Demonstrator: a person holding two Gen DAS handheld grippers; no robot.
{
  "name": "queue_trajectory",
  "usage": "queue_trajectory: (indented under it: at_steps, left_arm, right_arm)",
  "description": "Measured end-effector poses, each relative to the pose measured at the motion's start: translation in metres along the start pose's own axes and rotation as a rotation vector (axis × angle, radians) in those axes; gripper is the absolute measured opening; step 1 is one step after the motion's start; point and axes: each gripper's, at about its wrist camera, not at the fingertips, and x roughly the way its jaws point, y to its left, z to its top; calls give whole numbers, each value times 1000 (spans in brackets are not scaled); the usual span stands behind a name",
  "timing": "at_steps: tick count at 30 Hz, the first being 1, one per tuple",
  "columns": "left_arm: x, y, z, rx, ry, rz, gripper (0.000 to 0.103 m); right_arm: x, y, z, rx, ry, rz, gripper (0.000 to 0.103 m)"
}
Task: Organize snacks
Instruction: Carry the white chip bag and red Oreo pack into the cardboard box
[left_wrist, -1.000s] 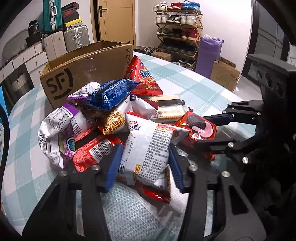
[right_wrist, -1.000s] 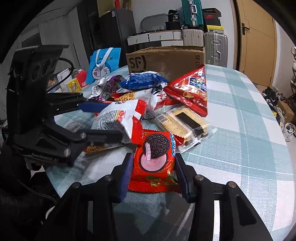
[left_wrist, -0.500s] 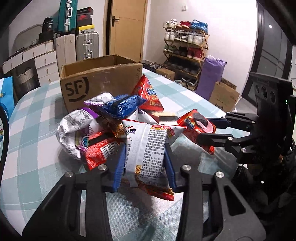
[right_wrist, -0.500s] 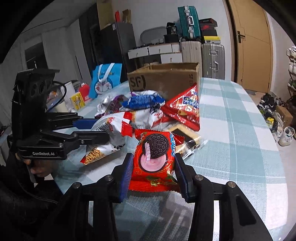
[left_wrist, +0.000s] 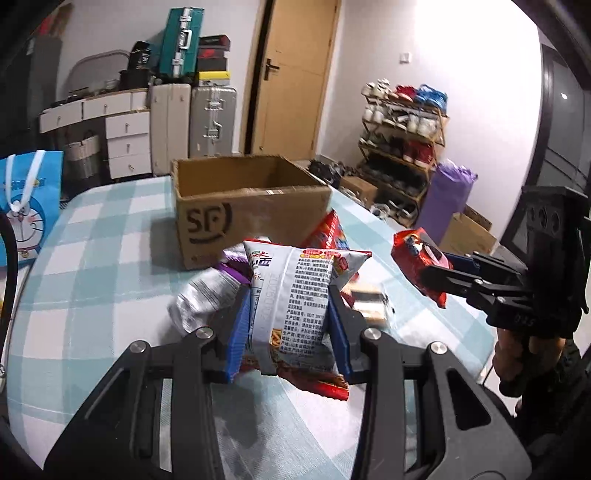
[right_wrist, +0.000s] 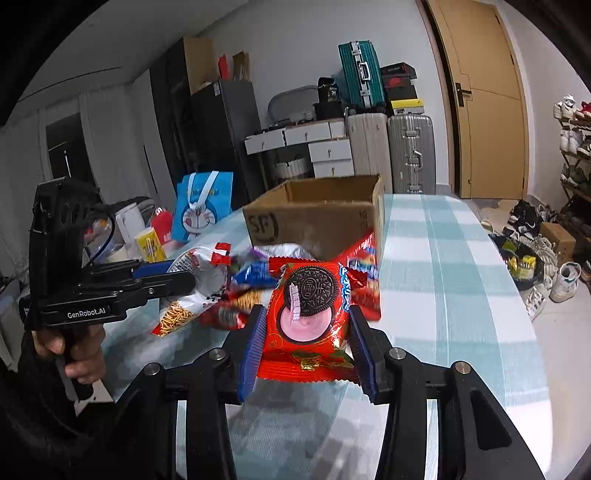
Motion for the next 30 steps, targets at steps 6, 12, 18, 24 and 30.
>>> queue_trajectory:
  at_steps: [6, 12, 18, 24, 30]
  left_arm:
    - [-2, 16, 26, -44, -45, 62, 36]
    - [5, 26, 54, -66, -82, 104, 36]
    - [21, 38, 86, -80, -102, 158, 36]
    - [43, 49, 113, -91, -104, 180, 36]
    - [69, 61, 134, -104, -96, 187, 36]
  right_arm:
    - [8, -2, 23, 5, -25, 1, 44]
    - [21, -8, 49, 30, -41, 0, 44]
    - [32, -17, 75, 52, -58, 7, 44]
    - [45, -24, 101, 43, -79, -5, 44]
    - [61, -34, 126, 47, -90, -13, 44]
